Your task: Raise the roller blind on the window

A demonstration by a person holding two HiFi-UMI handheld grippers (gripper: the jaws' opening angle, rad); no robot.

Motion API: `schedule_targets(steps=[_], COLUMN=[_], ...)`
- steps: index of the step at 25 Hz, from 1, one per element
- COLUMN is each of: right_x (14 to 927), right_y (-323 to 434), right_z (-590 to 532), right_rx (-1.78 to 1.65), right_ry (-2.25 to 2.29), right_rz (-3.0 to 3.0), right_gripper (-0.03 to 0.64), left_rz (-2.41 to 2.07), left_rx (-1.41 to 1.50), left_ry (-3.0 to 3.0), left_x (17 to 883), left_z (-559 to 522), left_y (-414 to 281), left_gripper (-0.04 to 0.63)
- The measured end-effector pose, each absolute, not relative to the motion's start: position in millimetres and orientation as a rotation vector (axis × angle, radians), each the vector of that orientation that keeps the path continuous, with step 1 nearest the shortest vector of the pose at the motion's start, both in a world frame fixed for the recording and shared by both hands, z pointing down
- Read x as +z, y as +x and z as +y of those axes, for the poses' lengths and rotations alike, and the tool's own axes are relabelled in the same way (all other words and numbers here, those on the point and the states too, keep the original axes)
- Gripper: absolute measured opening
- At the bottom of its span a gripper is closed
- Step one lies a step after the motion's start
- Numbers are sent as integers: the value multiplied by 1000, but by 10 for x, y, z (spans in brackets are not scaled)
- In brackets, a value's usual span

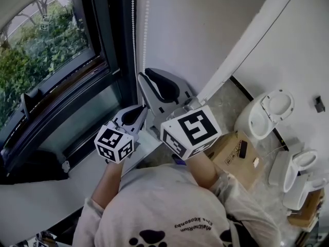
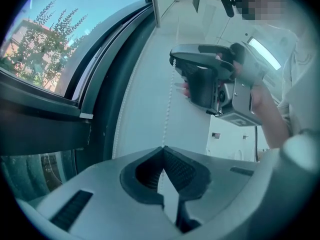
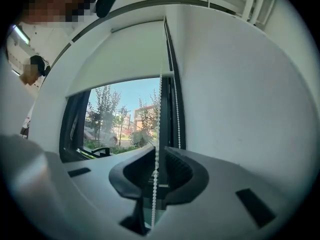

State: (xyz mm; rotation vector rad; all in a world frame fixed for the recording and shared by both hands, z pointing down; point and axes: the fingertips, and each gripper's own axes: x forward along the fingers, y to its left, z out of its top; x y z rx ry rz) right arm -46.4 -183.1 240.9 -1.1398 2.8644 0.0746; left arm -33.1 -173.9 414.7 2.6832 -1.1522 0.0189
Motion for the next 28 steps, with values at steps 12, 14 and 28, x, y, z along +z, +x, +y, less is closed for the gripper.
schedule_targets(steps=[12, 14, 28], right_x=[2389, 2467, 3243], right_y=[-501, -498, -478], right_z=[-1834, -1833, -1791], right_rx=[88, 61, -31], right_ry=[-1097, -1099, -1204], right_rz=[2864, 2868, 2927], right_gripper=[9, 9, 9], left_rz=[-1144, -1145, -1133], left_rx=[-7, 3, 99], left_ry=[2679, 2673, 2599], left_x=[4186, 4264, 5019], left_z=[-1729, -1721, -1594], left_y=[-351, -352, -363], left_gripper=[8, 8, 8])
